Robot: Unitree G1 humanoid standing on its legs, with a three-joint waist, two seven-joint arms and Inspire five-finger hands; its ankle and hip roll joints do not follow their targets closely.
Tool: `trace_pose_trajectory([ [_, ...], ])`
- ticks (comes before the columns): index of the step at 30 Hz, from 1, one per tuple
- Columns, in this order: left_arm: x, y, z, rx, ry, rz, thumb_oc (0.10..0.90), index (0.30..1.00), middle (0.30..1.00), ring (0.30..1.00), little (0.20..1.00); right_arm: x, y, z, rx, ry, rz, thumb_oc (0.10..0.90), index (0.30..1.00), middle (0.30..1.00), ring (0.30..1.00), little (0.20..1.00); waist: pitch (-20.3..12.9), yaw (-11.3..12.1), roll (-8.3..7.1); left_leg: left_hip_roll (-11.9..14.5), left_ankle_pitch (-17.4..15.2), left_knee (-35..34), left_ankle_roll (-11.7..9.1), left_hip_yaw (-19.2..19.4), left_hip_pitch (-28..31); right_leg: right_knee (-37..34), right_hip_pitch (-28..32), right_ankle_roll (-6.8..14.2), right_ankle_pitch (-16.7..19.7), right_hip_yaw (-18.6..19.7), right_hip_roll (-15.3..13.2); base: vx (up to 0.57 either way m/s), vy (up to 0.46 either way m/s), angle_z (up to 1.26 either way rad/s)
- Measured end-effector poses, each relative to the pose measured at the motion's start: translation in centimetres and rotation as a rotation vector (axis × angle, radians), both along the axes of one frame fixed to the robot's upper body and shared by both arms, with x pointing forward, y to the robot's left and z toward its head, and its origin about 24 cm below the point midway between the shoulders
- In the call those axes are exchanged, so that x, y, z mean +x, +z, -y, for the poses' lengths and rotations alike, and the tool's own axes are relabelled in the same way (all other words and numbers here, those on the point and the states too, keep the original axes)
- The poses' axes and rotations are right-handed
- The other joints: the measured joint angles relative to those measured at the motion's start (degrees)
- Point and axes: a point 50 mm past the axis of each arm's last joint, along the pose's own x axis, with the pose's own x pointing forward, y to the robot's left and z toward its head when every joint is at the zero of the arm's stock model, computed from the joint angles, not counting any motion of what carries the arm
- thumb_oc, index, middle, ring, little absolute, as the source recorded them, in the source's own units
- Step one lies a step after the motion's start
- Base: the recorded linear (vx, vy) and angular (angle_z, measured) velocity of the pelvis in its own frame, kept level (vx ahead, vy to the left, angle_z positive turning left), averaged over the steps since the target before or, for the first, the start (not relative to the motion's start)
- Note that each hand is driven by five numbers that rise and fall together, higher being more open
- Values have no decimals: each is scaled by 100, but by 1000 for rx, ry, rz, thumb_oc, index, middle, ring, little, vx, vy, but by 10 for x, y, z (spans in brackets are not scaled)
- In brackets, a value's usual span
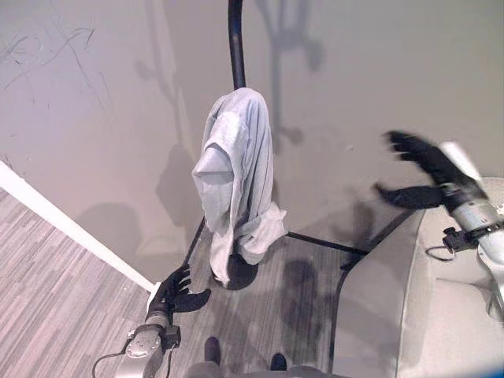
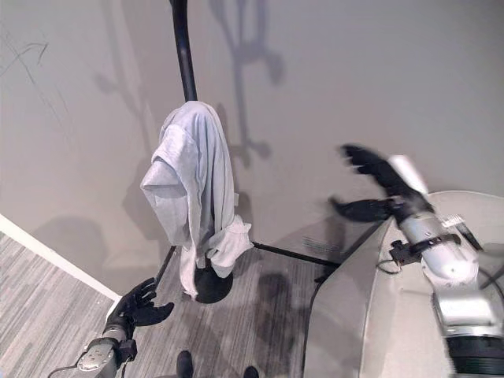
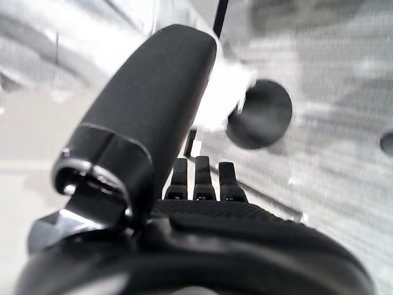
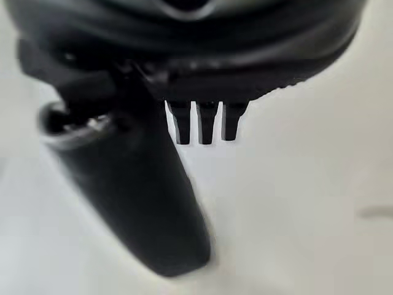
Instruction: Hang the clothes on the sofa on the clothes rack.
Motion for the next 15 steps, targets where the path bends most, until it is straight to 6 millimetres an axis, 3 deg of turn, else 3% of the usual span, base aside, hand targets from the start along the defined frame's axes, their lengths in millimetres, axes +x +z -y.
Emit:
trace_pose_trajectory([
  [3, -6, -2, -3, 17, 43, -17, 800, 900, 900, 900, 900, -18, -76, -26, 121, -48, -211, 800, 900, 900, 900, 900, -45, -148, 163, 13, -6, 7, -6, 13, 10, -2, -1, -10, -13, 19, 11, -2, -16, -2],
  [4, -5, -3, -1, 12, 41, -18, 800, 900, 900, 900, 900, -21, -88, -34, 132, -23, -272, 800, 900, 900, 900, 900, -34, -153, 191, 13, -7, 6, -6, 16, 8, -2, 2, -10, -13, 23, 10, 0, 0, 0],
  [7, -4, -6, 11, -24, 40, -23, 800, 900, 900, 900, 900, -46, -155, -86, 277, 96, -523, 800, 900, 900, 900, 900, 19, -161, 259, 22, -5, 9, -6, 21, 46, -4, 38, -10, -19, 23, 12, 0, 0, 0],
  [10, -5, -7, 16, -43, 39, -28, 800, 900, 900, 900, 900, -58, -179, -114, 319, 182, -639, 800, 900, 900, 900, 900, 67, -148, 265, 19, -8, -4, -4, 18, 64, -4, 55, -3, -25, 19, 5, 0, 0, 0],
  [15, -6, -8, 15, -38, 44, -41, 800, 900, 900, 900, 900, -62, -195, -118, 352, 157, -692, 800, 900, 900, 900, 900, 98, -133, 217, 17, -28, -5, -3, 28, 71, -4, 56, 13, -35, 33, 2, 0, 0, 0],
])
